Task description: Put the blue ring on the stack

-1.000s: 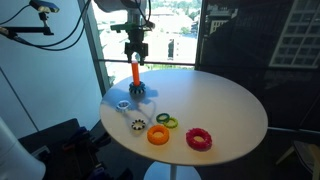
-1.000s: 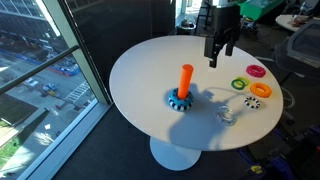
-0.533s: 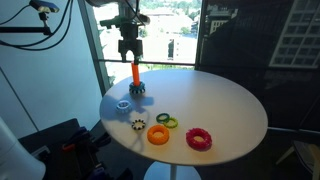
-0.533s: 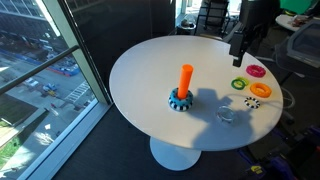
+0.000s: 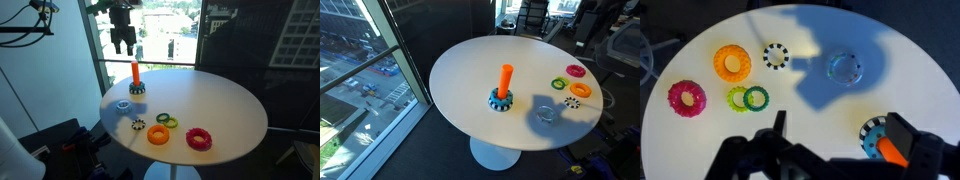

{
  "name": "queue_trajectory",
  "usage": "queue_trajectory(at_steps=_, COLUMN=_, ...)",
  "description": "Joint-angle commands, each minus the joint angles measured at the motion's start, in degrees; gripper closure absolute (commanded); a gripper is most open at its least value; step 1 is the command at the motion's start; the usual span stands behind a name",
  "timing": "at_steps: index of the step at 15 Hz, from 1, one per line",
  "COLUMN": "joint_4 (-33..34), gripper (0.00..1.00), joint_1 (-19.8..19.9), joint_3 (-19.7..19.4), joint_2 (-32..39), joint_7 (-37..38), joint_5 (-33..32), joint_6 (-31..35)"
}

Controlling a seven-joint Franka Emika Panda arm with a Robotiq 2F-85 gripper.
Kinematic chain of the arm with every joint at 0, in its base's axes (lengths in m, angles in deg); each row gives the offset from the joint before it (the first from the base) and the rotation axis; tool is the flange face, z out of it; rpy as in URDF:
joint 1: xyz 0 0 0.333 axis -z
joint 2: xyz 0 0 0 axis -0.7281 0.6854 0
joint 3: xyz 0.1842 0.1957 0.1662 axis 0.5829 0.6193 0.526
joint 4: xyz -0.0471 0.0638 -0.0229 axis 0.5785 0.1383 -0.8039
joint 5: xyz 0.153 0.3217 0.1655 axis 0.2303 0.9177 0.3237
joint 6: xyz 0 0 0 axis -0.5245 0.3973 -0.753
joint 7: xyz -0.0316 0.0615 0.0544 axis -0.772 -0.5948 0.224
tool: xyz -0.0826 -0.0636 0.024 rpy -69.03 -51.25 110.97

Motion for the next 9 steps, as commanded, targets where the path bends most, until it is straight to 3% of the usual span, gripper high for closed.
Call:
queue_trajectory(at_steps=1, joint_4=-3.0, gripper=0.00, joint_1=0.4, joint_3=-0.1, joint_2=-4.2, joint_7=-1.1, joint_5=1.8, joint_6=1.9)
queue_trajectory(at_steps=9, joint_4=-2.5, gripper=0.00, joint_1=0.6, joint_3=0.6, joint_2=-3.2, joint_7=-0.2, joint_5=1.2, joint_6=1.8)
